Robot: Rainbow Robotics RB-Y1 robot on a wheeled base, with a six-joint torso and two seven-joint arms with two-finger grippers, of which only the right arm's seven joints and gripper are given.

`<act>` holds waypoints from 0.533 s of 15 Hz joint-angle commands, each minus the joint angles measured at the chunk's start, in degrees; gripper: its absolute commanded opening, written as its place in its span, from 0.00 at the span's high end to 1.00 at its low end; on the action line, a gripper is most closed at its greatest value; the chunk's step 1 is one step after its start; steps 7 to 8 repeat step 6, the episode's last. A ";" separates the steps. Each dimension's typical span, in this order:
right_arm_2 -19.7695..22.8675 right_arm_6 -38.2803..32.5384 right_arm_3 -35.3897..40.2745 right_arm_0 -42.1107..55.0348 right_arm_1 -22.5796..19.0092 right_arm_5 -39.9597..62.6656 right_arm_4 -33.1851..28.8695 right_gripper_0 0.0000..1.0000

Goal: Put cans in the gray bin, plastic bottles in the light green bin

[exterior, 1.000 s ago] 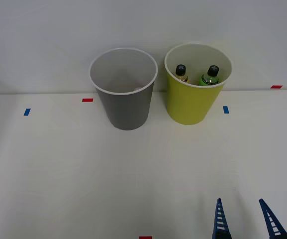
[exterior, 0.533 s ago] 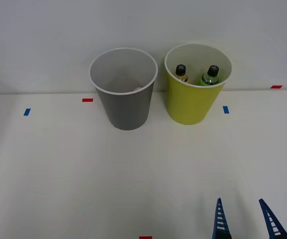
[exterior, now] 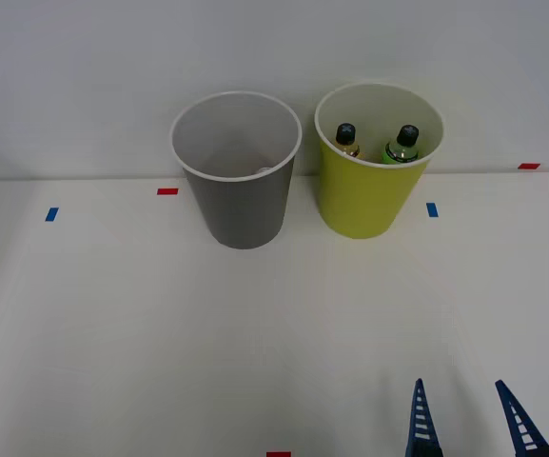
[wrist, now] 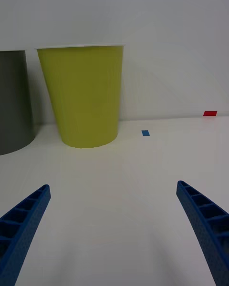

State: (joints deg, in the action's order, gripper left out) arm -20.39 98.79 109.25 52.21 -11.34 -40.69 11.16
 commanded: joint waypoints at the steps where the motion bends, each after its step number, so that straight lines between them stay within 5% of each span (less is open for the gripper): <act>1: 0.00 0.00 0.00 0.00 0.00 0.00 0.00 0.09; 8: 0.00 0.00 0.00 0.00 0.00 0.00 0.00 0.09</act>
